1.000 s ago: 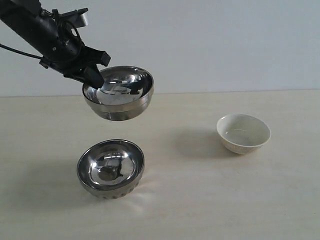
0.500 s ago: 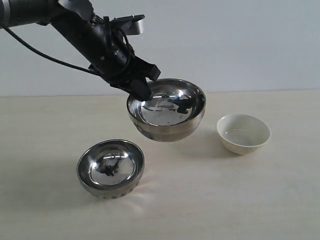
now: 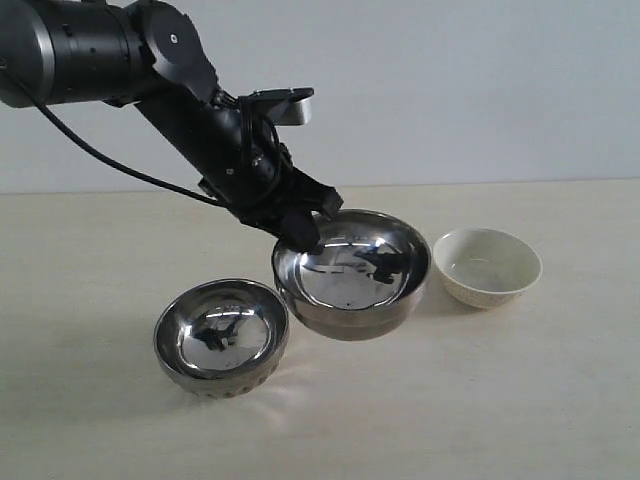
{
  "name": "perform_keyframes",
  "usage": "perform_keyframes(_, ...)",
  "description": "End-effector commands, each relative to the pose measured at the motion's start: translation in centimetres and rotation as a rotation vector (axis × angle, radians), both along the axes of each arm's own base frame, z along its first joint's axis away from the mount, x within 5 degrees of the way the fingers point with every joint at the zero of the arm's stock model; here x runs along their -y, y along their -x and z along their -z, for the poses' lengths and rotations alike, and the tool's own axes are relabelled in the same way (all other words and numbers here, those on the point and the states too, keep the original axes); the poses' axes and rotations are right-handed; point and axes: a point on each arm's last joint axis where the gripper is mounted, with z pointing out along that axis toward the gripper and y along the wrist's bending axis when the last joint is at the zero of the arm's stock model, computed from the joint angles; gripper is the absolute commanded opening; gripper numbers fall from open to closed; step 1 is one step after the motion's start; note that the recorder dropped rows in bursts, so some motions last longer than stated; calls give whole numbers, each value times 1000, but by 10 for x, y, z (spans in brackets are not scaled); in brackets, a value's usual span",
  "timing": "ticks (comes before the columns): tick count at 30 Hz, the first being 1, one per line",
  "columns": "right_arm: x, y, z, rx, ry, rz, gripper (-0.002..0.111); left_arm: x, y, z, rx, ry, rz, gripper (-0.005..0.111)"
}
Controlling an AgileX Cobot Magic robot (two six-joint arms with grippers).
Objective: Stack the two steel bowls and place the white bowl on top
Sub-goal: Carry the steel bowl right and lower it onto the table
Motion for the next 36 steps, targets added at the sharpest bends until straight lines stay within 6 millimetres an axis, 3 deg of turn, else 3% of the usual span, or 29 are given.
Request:
perform_keyframes(1,0,0,-1,17,3,1,0,18,8,-4,37,43,22,4)
perform_keyframes(6,0,0,-1,17,3,1,0,30,15,0,22,50,47,4)
perform_keyframes(22,0,0,-1,17,3,1,0,34,11,22,-11,31,41,4)
perform_keyframes(30,0,0,-1,17,3,1,0,27,18,51,-14,11,42,4)
perform_keyframes(36,0,0,-1,17,3,1,0,25,18,59,7,-2,24,4)
